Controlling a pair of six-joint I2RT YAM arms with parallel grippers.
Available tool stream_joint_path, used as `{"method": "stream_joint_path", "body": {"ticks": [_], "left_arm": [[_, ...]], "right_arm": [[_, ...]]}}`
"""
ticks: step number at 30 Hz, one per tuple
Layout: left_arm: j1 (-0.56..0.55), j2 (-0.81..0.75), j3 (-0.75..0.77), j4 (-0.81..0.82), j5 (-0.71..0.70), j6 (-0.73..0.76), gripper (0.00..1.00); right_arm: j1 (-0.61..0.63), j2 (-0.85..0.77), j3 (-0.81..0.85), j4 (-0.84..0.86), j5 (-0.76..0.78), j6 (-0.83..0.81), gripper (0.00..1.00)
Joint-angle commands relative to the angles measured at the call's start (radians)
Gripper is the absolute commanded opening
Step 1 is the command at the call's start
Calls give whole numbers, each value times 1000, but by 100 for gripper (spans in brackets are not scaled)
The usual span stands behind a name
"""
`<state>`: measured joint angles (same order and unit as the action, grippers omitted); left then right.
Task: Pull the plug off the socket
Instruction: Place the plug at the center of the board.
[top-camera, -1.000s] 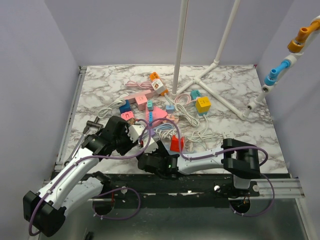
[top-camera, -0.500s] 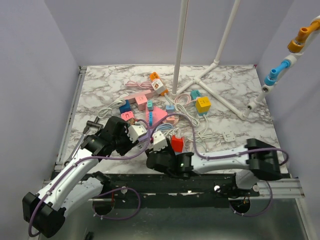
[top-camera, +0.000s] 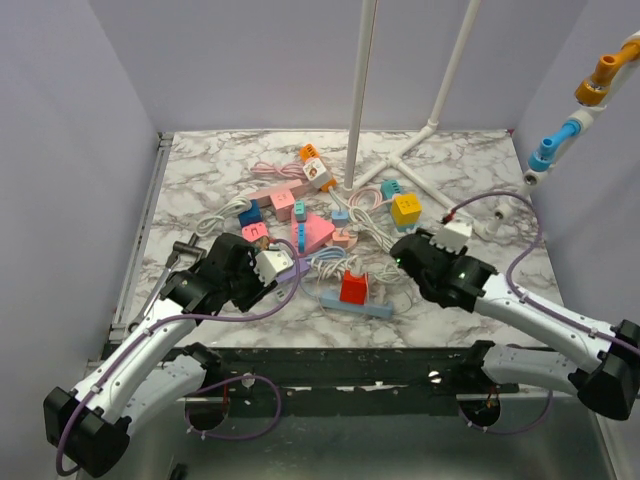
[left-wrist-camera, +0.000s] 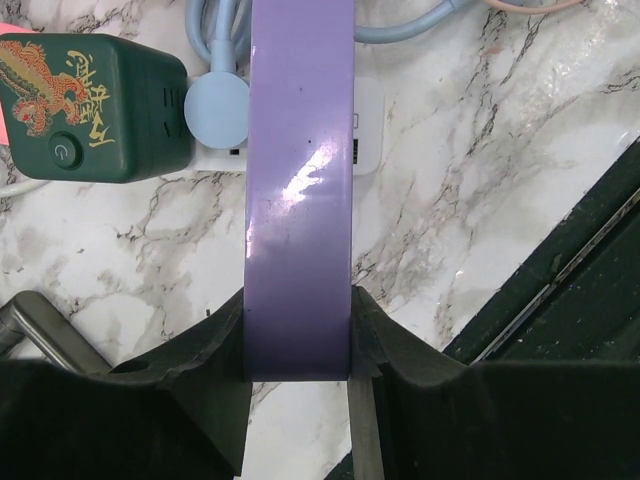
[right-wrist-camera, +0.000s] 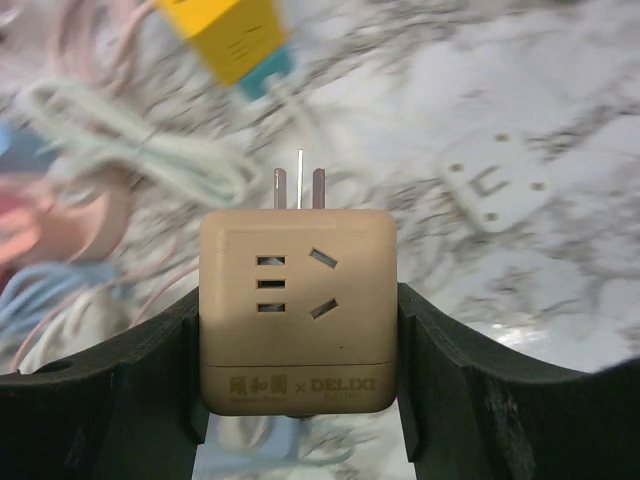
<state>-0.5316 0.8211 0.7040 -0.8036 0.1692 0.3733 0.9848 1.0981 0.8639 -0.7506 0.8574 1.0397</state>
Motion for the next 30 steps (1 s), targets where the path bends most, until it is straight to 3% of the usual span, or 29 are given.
{"method": "stream_joint_path", "body": {"ticks": [1, 10, 15, 23, 25, 30], "left_arm": [[1, -23, 17, 40, 7, 3, 0], [1, -19, 22, 40, 14, 7, 0], [1, -19, 22, 40, 22, 13, 0], [1, -19, 23, 40, 29, 20, 0], [1, -21, 23, 38, 33, 18, 0], [1, -24, 16, 46, 42, 4, 0]], "right_arm": [[-222, -67, -31, -110, -38, 103, 13], [-552, 88, -62, -112, -103, 188, 10], [-718, 38, -130, -113, -91, 207, 9], [-938, 65, -182, 2, -199, 107, 24], [-946, 111, -174, 7, -209, 113, 32], [-954, 131, -194, 48, -225, 113, 62]]}}
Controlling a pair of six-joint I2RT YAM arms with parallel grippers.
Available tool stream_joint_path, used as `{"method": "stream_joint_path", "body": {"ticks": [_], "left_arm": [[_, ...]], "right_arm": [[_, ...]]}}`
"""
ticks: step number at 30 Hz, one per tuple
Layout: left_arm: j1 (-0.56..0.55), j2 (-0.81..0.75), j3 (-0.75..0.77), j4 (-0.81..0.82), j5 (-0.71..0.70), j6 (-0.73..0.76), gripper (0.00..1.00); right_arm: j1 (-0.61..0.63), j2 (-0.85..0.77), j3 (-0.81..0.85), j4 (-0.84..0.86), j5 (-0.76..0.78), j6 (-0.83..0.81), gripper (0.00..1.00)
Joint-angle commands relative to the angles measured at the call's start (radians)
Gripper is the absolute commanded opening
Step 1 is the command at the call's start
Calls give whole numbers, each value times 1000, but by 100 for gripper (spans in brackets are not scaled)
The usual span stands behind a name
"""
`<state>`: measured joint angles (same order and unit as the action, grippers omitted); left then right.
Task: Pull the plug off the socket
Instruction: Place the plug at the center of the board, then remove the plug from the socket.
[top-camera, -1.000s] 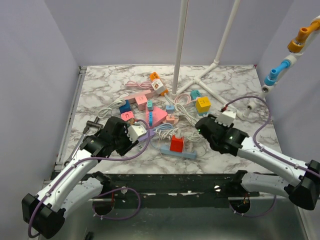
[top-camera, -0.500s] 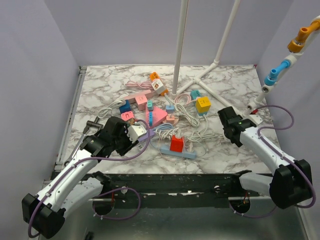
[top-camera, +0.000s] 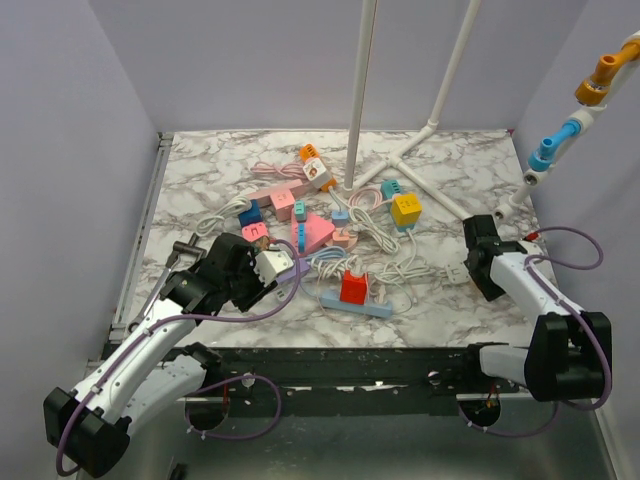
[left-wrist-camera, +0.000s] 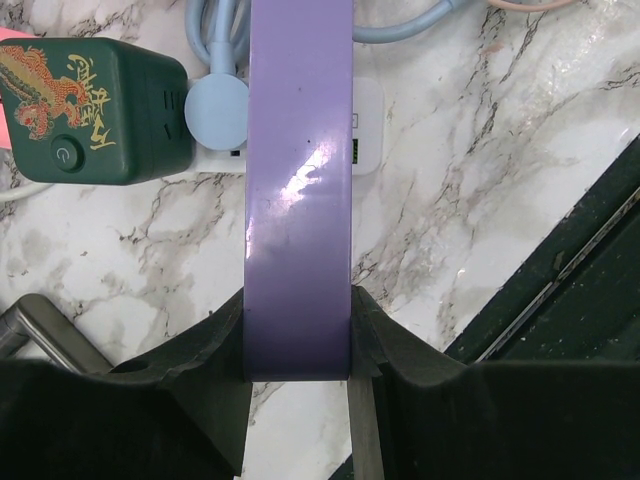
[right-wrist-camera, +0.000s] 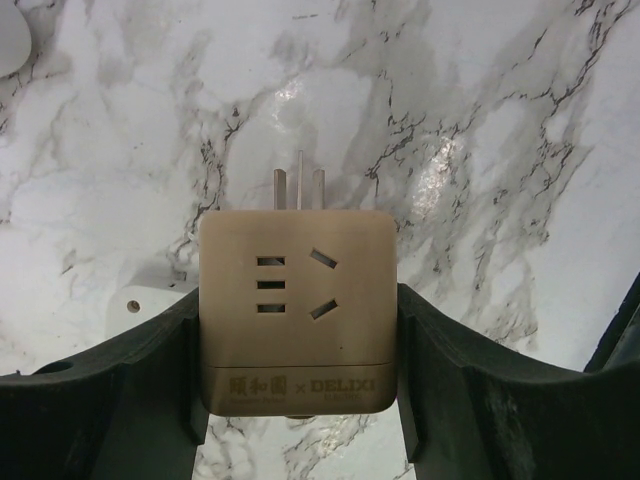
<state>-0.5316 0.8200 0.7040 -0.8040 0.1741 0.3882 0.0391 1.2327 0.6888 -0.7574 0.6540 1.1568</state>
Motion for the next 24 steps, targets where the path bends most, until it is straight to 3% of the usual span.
{"method": "stream_joint_path", "body": {"ticks": [1, 5, 14, 17, 24], "left_arm": [[1, -25, 13, 49, 37, -17, 0], [1, -37, 3, 63, 46, -38, 0], [1, -51, 33, 30, 66, -41, 0], [1, -34, 2, 56, 52, -41, 0], [1, -5, -9, 89, 13, -29, 4]], "right_arm": [[-9, -13, -21, 56, -25, -6, 66], [-8, -57, -26, 64, -51, -27, 83], [18, -213, -21, 116, -190, -214, 100], [178, -229, 23, 66, -123, -221, 100], [606, -165, 167, -160, 94, -5, 100]]}}
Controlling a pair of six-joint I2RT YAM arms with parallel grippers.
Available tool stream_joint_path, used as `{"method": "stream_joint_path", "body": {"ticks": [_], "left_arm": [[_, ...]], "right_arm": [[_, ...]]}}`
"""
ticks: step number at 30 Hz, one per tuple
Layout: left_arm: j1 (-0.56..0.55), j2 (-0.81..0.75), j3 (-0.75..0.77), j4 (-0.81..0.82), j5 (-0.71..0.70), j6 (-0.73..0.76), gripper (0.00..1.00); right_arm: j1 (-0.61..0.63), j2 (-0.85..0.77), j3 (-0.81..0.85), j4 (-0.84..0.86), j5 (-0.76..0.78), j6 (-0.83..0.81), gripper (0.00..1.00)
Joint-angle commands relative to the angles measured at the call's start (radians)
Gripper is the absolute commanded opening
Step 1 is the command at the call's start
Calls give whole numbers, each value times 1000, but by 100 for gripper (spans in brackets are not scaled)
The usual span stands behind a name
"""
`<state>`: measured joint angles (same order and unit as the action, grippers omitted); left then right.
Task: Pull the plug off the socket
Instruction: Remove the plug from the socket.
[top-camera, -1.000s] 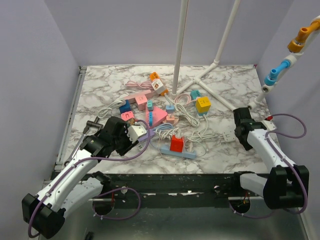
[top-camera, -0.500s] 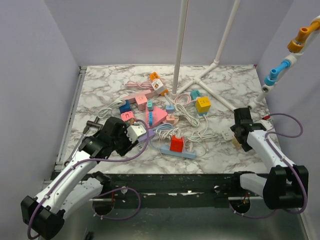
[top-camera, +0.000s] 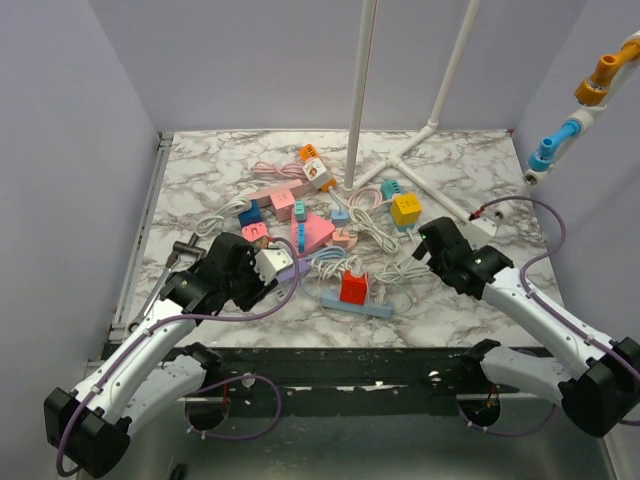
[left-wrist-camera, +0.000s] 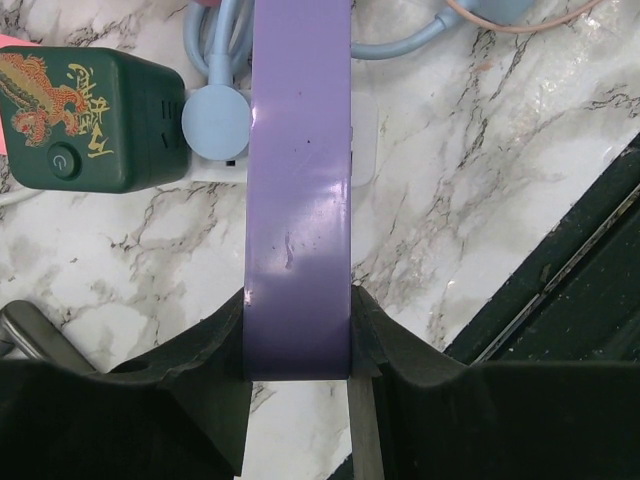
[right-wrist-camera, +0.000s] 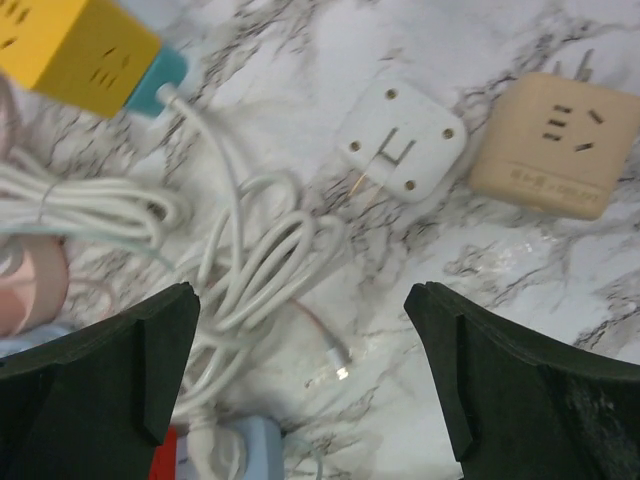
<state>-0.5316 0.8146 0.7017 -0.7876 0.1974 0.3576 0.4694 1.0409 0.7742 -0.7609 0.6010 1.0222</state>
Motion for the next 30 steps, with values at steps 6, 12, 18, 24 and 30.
{"method": "stream_joint_path", "body": {"ticks": [6, 12, 18, 24, 30], "left_arm": [[1, 4, -7, 70, -26, 30, 45], [1, -7, 7, 58, -23, 24, 66], [1, -50, 26, 31, -30, 32, 85], [4, -102, 62, -27, -27, 38, 98], [5, -164, 108, -92, -18, 103, 98]], "right_arm": [[507, 207, 292, -316, 280, 302, 100], [762, 499, 600, -548, 394, 501, 100], [828, 565, 598, -376, 327, 405, 100], [828, 535, 460, -115, 241, 273, 96], [827, 635, 497, -101, 201, 242, 94]]}}
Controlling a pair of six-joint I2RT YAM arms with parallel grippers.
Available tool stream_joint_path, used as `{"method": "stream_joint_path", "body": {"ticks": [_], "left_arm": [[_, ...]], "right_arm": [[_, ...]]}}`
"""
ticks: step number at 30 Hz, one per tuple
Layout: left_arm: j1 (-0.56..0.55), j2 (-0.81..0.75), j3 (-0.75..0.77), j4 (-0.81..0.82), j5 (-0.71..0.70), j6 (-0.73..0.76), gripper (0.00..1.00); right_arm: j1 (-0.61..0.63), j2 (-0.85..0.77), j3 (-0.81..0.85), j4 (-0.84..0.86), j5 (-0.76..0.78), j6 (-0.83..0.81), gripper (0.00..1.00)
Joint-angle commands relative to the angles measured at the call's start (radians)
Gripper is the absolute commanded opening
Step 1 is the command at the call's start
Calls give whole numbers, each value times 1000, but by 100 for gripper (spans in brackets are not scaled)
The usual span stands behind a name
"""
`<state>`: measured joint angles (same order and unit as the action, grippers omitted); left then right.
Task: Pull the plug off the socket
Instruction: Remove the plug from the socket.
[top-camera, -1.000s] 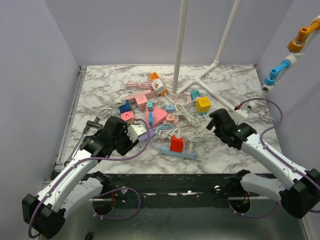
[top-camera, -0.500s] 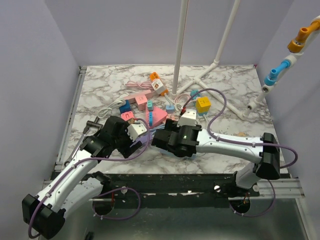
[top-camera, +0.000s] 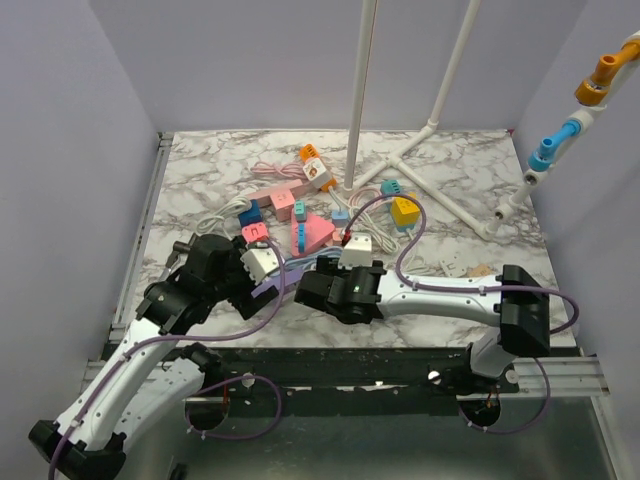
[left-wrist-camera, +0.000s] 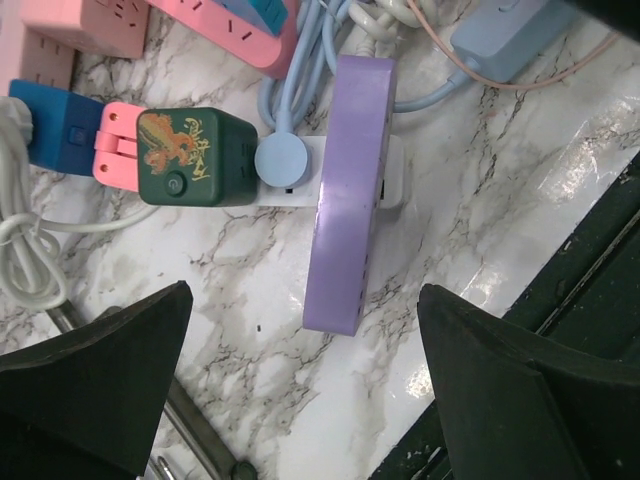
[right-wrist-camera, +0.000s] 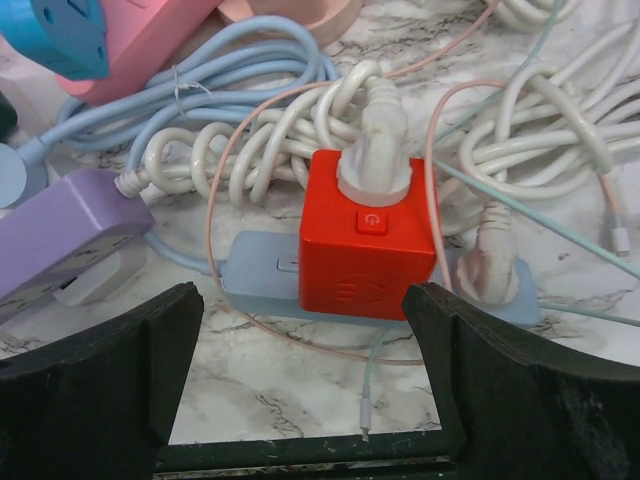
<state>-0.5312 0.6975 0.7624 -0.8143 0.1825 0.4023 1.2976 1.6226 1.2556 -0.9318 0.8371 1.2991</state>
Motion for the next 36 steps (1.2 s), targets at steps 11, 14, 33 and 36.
{"method": "stream_joint_path", "body": {"ticks": [11, 14, 33, 36], "left_arm": [[5, -28, 121, -125, 60, 116, 98], [5, -17, 120, -122, 67, 117, 98], [5, -2, 83, -80, 127, 114, 99], [5, -6, 74, -70, 135, 111, 99]], "right_arm": [[-15, 84, -50, 76, -43, -2, 94], [-21, 67, -77, 43, -27, 23, 94], [-69, 134, -50, 127, 26, -41, 96], [-73, 154, -48, 135, 31, -41, 96]]}}
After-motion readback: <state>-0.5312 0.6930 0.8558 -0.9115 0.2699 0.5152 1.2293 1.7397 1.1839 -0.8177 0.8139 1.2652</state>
